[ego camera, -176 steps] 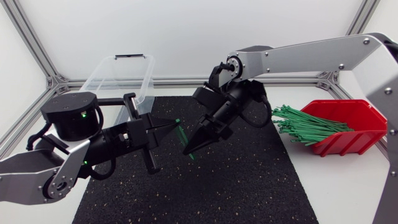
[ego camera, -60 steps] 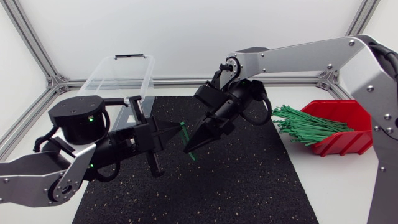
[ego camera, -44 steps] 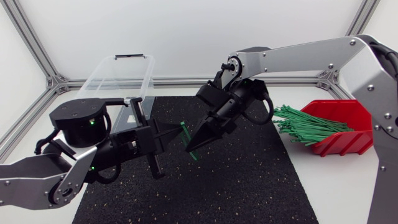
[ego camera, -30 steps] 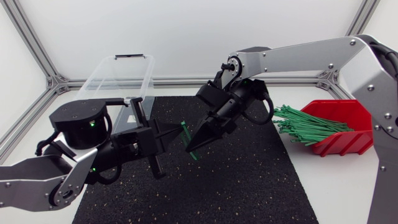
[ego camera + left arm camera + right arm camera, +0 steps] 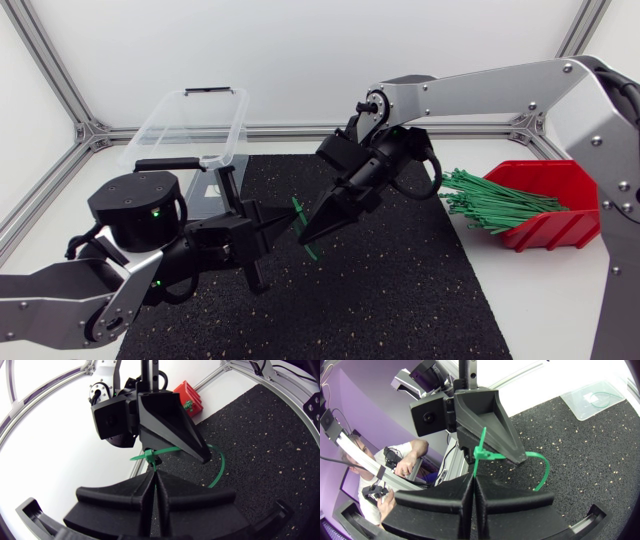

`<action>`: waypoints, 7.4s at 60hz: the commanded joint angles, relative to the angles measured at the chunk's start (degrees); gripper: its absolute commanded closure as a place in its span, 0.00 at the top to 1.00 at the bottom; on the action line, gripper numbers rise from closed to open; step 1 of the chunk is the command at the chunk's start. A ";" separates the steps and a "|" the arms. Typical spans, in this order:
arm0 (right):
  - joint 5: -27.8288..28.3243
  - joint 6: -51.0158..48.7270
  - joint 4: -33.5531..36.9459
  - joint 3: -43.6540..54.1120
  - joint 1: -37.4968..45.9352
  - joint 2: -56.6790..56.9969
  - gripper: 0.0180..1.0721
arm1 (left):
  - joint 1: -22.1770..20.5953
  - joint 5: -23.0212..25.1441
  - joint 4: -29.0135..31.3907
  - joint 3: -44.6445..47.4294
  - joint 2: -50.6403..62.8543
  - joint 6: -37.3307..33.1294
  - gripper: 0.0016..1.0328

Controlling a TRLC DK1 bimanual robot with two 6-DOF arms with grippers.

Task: Take a green cable tie from the red box, thread the tail through the head to close it, then place it in the transparent bin on the left.

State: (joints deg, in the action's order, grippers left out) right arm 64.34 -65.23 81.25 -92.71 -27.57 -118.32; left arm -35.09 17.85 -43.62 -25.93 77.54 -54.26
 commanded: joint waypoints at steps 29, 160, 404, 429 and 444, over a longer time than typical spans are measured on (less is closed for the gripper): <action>0.53 -1.39 2.59 -1.42 -0.11 0.55 0.19 | -1.30 -0.80 -1.56 1.85 1.04 -1.64 0.03; -2.81 3.71 -3.38 -7.05 0.41 2.83 0.05 | -0.86 1.40 1.60 -1.40 0.42 6.89 0.03; -50.71 13.20 -36.60 21.87 22.56 39.40 0.95 | 28.41 -18.99 63.83 -56.68 10.09 11.28 0.97; -45.26 25.07 -58.14 42.26 32.32 60.40 0.95 | 25.51 -19.43 51.61 -35.15 -9.33 23.94 0.96; -49.31 31.39 -60.86 49.20 33.20 68.93 0.95 | 24.19 -21.10 49.77 -24.08 -21.02 29.56 0.96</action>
State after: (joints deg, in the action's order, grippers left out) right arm 15.16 -37.01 21.76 -45.76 4.56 -50.98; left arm -10.66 -2.92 7.01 -53.82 60.71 -27.94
